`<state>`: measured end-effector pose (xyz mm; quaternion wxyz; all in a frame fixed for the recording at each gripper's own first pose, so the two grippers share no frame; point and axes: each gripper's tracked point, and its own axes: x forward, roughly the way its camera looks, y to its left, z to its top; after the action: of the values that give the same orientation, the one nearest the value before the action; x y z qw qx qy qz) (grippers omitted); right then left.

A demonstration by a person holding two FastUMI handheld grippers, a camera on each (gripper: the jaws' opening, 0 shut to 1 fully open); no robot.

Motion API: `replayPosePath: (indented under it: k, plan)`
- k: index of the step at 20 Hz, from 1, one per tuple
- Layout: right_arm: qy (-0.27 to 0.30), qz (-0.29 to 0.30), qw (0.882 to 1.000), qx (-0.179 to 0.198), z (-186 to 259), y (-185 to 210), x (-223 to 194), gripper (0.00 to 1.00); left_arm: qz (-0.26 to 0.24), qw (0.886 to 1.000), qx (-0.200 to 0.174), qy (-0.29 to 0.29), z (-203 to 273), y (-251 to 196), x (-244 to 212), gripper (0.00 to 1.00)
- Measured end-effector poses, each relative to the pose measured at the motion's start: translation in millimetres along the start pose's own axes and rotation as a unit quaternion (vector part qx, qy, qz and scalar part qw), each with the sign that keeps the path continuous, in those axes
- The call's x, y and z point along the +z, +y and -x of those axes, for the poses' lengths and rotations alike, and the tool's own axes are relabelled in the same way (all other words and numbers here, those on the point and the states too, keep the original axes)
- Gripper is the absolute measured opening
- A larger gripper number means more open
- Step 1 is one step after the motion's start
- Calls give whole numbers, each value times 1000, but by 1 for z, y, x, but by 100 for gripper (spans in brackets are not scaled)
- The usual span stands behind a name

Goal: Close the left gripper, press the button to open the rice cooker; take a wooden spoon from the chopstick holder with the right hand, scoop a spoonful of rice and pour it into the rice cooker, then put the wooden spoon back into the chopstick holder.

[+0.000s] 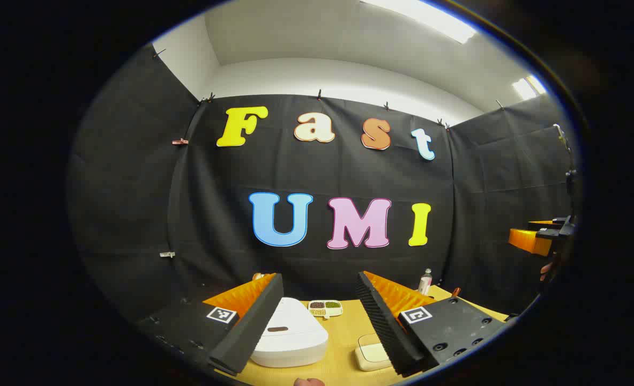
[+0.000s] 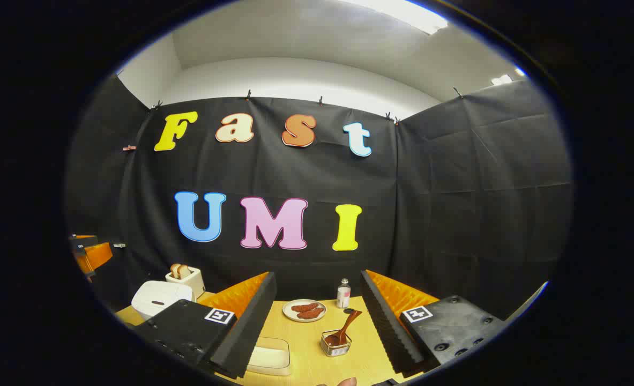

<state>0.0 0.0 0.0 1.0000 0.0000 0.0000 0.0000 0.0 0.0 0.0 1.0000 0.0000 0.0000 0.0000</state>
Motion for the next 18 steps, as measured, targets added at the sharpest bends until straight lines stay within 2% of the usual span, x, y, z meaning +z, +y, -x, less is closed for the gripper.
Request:
replayPosePath:
  k: [6, 18]
  plan:
    - [-7, 13, 1000, 7, 0, 7, 4, 96, 4, 1000, 4, -1, -1, 8, 0, 95]
    - [-9, 19, 1000, 18, -1, 17, 6, 98, -7, 1000, 4, -6, -1, 11, 3, 96]
